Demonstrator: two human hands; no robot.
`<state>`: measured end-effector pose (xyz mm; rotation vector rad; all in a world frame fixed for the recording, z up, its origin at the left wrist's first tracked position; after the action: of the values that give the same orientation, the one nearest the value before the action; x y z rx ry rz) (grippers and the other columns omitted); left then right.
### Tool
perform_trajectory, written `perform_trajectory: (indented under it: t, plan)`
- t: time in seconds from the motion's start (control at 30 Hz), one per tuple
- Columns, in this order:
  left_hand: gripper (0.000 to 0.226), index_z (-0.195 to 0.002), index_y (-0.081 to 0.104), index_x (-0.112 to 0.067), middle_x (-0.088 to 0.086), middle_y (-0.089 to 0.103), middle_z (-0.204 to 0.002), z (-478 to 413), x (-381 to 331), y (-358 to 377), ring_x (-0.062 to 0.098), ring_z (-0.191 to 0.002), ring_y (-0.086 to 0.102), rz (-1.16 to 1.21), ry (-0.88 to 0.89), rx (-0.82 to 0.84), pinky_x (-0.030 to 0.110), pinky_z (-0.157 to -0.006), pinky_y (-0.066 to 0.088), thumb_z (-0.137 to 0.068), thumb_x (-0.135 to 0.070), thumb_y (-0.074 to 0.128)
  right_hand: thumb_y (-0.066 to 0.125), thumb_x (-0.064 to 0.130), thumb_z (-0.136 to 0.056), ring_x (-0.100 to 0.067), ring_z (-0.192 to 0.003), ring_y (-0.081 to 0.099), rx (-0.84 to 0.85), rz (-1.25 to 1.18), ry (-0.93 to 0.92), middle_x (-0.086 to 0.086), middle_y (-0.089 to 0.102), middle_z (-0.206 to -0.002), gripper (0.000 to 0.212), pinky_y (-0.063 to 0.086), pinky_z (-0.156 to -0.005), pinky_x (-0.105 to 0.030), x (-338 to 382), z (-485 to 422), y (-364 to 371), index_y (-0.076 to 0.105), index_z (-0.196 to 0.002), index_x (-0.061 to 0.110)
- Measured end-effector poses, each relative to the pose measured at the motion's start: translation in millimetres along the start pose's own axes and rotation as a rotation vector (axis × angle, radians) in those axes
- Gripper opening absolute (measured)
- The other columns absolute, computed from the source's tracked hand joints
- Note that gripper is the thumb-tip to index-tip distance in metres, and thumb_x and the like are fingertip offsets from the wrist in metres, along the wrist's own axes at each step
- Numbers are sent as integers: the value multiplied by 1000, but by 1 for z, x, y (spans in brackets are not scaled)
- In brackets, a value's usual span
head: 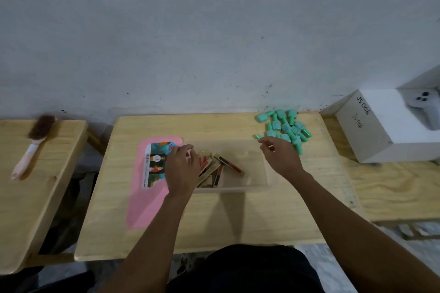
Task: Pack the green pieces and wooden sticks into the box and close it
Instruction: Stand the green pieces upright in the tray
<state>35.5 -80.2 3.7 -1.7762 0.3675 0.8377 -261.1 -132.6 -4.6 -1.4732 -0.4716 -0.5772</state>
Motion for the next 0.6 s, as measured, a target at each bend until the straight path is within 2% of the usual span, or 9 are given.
perform_trajectory:
  t: [0.1,0.2,0.3,0.4,0.47,0.53,0.6]
  plan:
    - [19,-105,68,-14,2,68,-102,-2,-31,25,16,-91,62,135,52,161,29,-80,51,-92,-18,54,56,26,-93,-8,-81,60,-125,23,105,5,71,-104,23,50,-72,-28,-22,8,-24,69,-112,28]
    - [19,-104,69,-17,2,69,-100,2,-55,54,19,-92,62,101,155,271,33,-82,52,-90,-19,56,55,26,-92,-15,-85,63,-187,-16,214,2,72,-105,24,49,-72,-29,-46,17,-38,69,-112,27]
    - [31,-118,62,-21,3,62,-113,22,-74,103,25,-107,54,-215,385,529,40,-90,46,-90,-30,53,57,26,-92,-14,-83,62,-159,-35,270,2,71,-104,23,50,-72,-31,-61,22,-36,69,-111,29]
    - [39,-127,55,-23,4,52,-131,44,-70,143,27,-122,42,-591,536,758,49,-104,31,-95,-36,36,56,25,-92,-12,-81,59,-130,-53,285,2,70,-103,24,47,-71,-29,-66,22,-34,68,-113,28]
    - [41,-116,61,-21,6,55,-124,48,-67,154,29,-116,45,-736,577,817,54,-103,29,-97,-37,28,56,25,-92,-12,-83,60,-75,-95,311,3,69,-104,26,48,-76,-30,-72,21,-28,67,-116,25]
    - [46,-108,66,-17,8,57,-115,46,-67,157,29,-110,48,-794,590,811,53,-103,27,-98,-39,26,57,29,-92,-14,-88,63,28,-154,313,1,68,-106,27,51,-82,-34,-76,19,-16,66,-117,23]
    - [48,-106,68,-14,8,59,-113,41,-68,158,28,-108,50,-811,592,798,49,-104,26,-98,-39,28,58,32,-93,-15,-87,66,123,-267,307,-3,68,-108,27,53,-80,-30,-77,19,-2,67,-115,19]
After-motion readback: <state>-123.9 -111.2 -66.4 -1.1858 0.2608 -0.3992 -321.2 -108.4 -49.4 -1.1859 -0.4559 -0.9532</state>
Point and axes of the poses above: each hand's wrist, its own z-axis away from the middle knuckle, its own y-axis out of the palm, x = y × z, the point moved 9 cm from there along -z, towards the middle knuckle
